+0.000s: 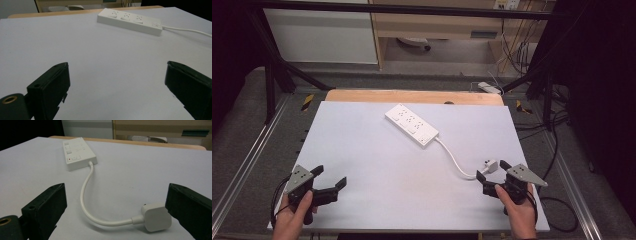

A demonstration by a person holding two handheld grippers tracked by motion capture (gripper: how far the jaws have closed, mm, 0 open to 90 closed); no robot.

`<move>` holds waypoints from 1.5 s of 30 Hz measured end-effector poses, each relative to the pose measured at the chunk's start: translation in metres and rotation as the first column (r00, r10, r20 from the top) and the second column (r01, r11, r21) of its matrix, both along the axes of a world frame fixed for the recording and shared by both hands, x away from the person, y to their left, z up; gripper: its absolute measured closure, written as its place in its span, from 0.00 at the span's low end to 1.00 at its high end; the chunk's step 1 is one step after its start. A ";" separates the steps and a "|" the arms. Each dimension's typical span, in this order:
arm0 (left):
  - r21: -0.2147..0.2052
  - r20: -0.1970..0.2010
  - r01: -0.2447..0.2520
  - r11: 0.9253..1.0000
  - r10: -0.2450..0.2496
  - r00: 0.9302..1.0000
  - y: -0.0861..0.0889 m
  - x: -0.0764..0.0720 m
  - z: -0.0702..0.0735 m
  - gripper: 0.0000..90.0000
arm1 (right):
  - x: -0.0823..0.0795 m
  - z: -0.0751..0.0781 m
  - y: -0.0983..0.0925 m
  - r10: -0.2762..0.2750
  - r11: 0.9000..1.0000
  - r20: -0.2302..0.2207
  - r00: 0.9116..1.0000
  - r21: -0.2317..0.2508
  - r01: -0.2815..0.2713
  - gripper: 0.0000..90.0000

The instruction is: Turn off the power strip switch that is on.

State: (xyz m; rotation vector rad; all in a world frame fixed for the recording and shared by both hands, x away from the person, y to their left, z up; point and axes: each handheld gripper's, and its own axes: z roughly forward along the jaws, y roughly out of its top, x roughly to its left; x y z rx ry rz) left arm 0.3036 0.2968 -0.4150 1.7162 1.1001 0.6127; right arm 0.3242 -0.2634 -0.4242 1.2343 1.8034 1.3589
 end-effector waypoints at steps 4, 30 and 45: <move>-0.002 0.001 0.000 1.000 0.000 1.000 0.000 0.000 0.000 0.07 | -0.001 0.001 0.002 0.007 1.000 0.006 1.000 0.000 -0.007 0.05; 0.005 -0.002 0.005 1.000 -0.005 1.000 0.000 0.002 -0.001 0.07 | 0.012 0.019 0.035 0.057 0.998 -0.010 0.998 0.039 -0.057 0.02; 0.012 -0.011 0.012 1.000 -0.011 1.000 -0.001 0.002 -0.002 0.07 | 0.039 0.044 0.061 0.097 0.995 0.002 0.995 0.037 -0.097 0.04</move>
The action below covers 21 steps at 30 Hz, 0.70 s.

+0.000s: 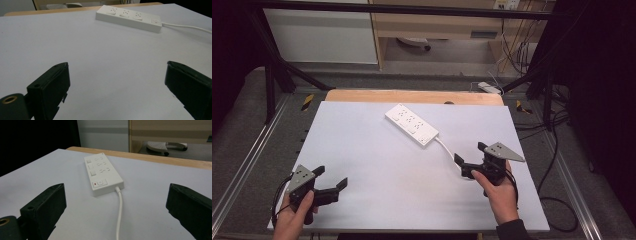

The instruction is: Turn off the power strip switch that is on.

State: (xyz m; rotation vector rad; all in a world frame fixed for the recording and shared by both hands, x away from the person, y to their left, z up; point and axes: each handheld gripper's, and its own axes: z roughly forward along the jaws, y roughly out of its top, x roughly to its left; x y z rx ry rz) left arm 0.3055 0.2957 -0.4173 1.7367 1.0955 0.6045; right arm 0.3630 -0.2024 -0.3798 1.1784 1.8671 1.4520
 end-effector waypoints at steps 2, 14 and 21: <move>0.000 -0.001 0.002 1.000 -0.002 1.000 0.000 0.000 0.000 0.07 | 0.004 0.004 0.004 0.000 1.000 0.001 1.000 -0.008 0.000 0.04; 0.002 -0.008 0.009 1.000 -0.009 1.000 -0.001 0.000 0.000 0.07 | 0.035 0.024 0.030 0.009 1.000 0.002 1.000 -0.011 -0.009 0.04; 0.004 -0.008 0.012 1.000 -0.012 1.000 -0.001 0.000 -0.001 0.07 | 0.046 0.026 0.040 0.019 1.000 0.003 1.000 -0.024 -0.019 0.04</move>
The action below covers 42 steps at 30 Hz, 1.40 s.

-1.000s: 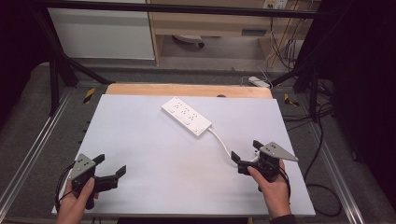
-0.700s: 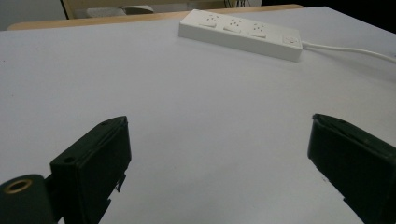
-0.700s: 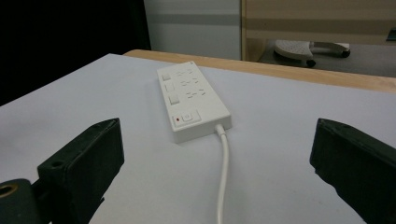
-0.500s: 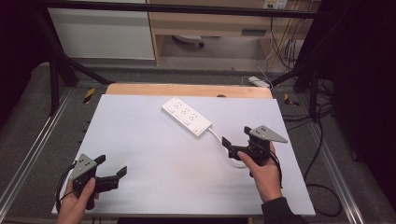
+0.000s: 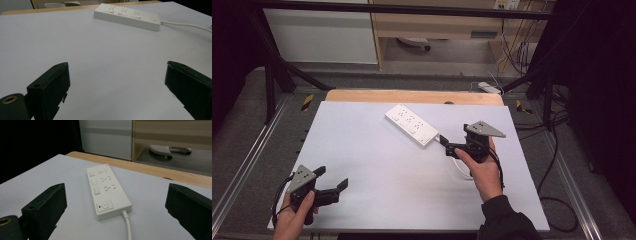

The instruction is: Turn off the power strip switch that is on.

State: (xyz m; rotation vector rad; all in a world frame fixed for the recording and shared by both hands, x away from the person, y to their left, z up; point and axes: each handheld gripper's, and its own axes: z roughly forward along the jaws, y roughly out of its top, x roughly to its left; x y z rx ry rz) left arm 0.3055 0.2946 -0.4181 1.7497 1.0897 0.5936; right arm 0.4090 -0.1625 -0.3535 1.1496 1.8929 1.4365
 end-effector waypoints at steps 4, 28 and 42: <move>0.006 0.003 0.001 1.000 -0.001 1.000 0.000 0.000 0.000 0.07 | 0.003 0.001 0.004 0.005 1.000 0.002 1.000 -0.009 -0.005 0.04; 0.001 -0.002 -0.001 1.000 0.001 1.000 0.001 0.000 0.000 0.07 | 0.038 0.006 0.044 0.021 1.000 0.017 1.000 -0.020 -0.021 0.14; 0.015 -0.003 0.009 1.000 -0.009 1.000 -0.005 0.003 -0.001 0.07 | 0.059 0.011 0.076 0.045 0.998 0.047 0.998 -0.037 -0.043 0.40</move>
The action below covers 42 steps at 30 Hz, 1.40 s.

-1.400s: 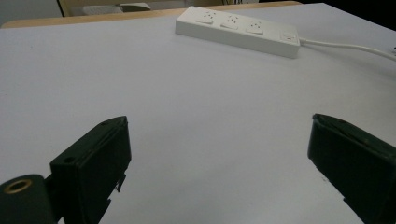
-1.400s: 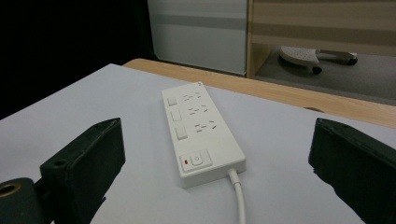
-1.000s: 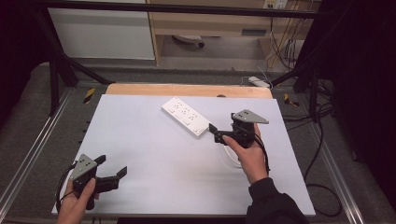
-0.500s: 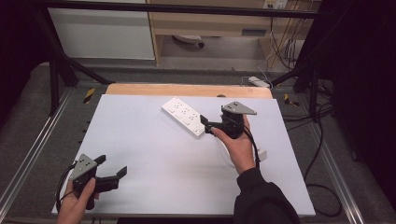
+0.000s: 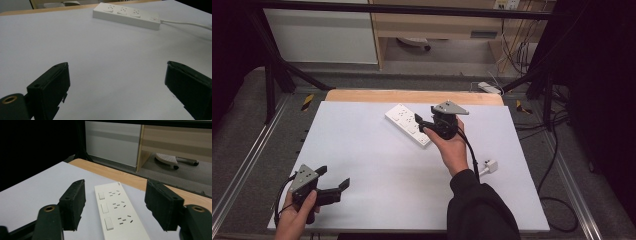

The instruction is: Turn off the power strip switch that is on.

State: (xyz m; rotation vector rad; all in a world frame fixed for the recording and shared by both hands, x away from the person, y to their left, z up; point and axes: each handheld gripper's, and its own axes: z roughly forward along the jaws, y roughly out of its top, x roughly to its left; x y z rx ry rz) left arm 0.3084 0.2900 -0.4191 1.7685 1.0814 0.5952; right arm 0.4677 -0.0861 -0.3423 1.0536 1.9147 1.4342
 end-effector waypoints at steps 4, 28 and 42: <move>0.001 0.000 0.010 1.000 -0.010 1.000 -0.002 0.002 0.000 0.07 | 0.006 -0.001 0.006 0.006 1.000 0.004 1.000 -0.006 -0.006 0.49; -0.042 -0.025 -0.048 0.998 0.047 0.999 0.015 0.003 0.000 0.07 | 0.066 -0.028 0.034 0.063 0.997 -0.054 0.997 -0.042 -0.065 0.89; -0.038 -0.034 -0.041 0.998 0.040 0.999 0.015 0.002 -0.002 0.07 | 0.079 -0.044 0.048 0.059 0.996 -0.080 0.995 -0.055 -0.064 1.00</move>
